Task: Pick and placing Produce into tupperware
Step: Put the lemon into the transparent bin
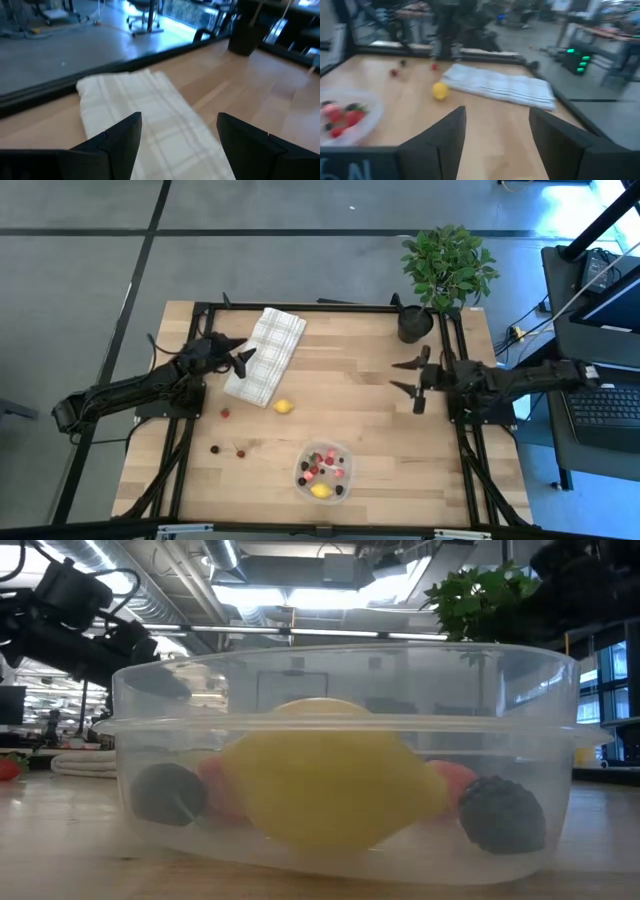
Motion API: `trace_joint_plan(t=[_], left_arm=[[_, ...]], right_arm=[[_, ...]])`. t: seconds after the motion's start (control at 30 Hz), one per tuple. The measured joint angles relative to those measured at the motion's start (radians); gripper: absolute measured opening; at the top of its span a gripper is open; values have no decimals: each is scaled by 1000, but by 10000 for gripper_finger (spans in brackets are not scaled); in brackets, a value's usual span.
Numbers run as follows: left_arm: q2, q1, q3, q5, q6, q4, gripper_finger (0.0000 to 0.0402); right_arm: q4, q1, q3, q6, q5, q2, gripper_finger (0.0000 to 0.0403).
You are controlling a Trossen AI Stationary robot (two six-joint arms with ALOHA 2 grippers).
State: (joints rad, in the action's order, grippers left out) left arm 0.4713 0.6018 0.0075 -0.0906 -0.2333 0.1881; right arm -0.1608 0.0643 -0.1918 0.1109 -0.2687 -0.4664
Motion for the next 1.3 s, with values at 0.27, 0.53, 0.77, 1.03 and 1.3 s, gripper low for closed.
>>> trace_joint_plan(t=[0.27, 0.53, 0.77, 1.03, 1.3], left_arm=[[0, 0, 0, 0, 0, 54, 250], [0, 0, 0, 32, 60, 54, 250], [0, 0, 0, 200, 119, 83, 250], [0, -14, 49, 591, 161, 165, 257], [43, -168, 188, 597, 220, 162, 280]], right_arm=[[199, -66, 34, -57, 57, 273, 219], [285, -65, 34, -78, 60, 465, 219], [319, -65, 34, -57, 60, 465, 219], [306, -65, 34, -49, 60, 465, 219], [307, -65, 34, -40, 52, 465, 219]])
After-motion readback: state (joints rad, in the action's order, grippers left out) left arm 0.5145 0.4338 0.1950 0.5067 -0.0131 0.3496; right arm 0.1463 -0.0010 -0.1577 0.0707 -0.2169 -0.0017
